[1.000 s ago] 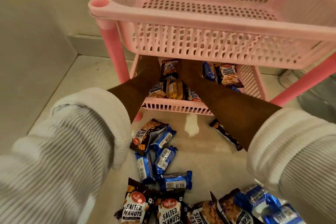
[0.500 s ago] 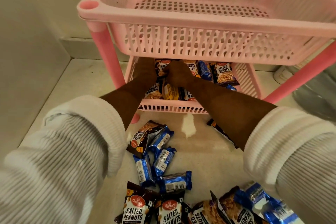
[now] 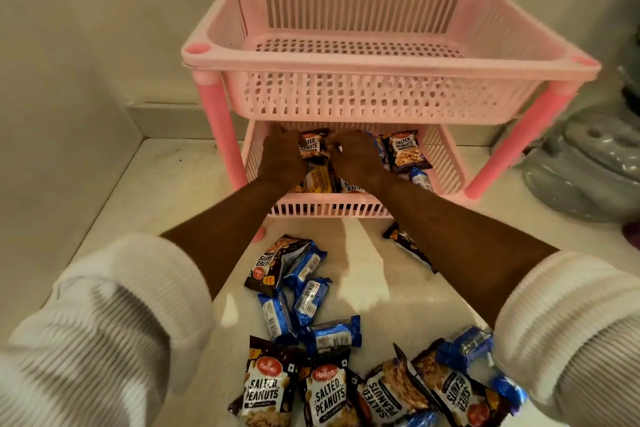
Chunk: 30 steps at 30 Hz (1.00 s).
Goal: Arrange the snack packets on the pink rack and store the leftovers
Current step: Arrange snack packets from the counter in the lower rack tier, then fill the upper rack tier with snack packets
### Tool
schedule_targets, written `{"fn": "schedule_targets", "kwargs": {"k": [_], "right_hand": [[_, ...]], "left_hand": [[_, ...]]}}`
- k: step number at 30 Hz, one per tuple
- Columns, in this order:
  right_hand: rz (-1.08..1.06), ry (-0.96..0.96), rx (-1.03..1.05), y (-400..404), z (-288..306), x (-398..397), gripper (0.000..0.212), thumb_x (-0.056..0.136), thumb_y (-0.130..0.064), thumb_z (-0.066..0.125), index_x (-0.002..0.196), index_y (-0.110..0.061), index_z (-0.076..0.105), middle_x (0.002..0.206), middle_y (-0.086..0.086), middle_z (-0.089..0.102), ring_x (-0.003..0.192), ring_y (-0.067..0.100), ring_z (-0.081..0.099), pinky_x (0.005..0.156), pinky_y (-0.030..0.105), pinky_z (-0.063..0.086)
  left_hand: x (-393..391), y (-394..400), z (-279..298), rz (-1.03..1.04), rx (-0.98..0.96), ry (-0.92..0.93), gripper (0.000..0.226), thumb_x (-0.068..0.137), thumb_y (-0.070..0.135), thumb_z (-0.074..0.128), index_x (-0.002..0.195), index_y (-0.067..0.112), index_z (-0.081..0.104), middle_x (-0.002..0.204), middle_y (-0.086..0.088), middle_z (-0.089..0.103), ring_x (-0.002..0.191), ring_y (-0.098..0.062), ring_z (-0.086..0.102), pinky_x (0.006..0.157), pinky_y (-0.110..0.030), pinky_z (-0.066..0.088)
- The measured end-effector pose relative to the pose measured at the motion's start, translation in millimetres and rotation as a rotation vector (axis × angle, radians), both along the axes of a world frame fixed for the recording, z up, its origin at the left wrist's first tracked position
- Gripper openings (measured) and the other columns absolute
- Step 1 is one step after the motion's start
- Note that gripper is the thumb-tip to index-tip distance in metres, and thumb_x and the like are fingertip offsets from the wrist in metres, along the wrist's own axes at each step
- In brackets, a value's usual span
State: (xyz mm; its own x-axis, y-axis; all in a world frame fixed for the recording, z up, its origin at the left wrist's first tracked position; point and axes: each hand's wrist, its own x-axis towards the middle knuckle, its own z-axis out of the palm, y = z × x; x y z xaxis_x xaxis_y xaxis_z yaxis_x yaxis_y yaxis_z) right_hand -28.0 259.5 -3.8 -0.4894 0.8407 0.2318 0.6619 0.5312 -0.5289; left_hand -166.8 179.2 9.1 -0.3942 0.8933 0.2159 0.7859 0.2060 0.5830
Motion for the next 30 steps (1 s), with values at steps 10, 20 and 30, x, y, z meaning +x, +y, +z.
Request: {"fn": "schedule_targets", "kwargs": {"k": [10,20,30], "right_hand": [[-0.052,0.253,0.153,-83,11,92,0.019,0.092,-0.018,0.062,0.103,-0.015,0.078,0.104,0.000,0.077,0.095,0.017,0.070,0.082,0.027,0.053],[-0.059,-0.053,0.081,-133,-55,182,0.019,0.085,-0.021,0.066,0.099,-0.022,0.078,0.102,-0.003,0.073,0.096,0.018,0.065,0.084,0.037,0.056],[-0.070,-0.416,-0.036,-121,-100,232,0.071,0.090,-0.040,0.064,0.151,-0.018,0.037,0.154,0.010,0.040,0.141,0.033,0.037,0.111,0.048,0.040]], "left_hand": [[59,-104,-11,-0.164,0.043,-0.033,0.021,0.084,-0.002,0.058,0.091,0.009,0.074,0.100,-0.012,0.065,0.088,-0.024,0.061,0.082,-0.031,0.050],[95,-171,-66,-0.207,-0.231,0.178,0.029,0.082,0.019,0.067,0.110,0.014,0.071,0.117,-0.006,0.064,0.109,-0.025,0.058,0.096,-0.035,0.047],[135,-176,-89,0.049,-0.479,0.227,0.045,0.093,0.025,0.059,0.133,0.005,0.052,0.145,-0.014,0.031,0.128,-0.034,0.043,0.101,-0.044,0.047]]}}
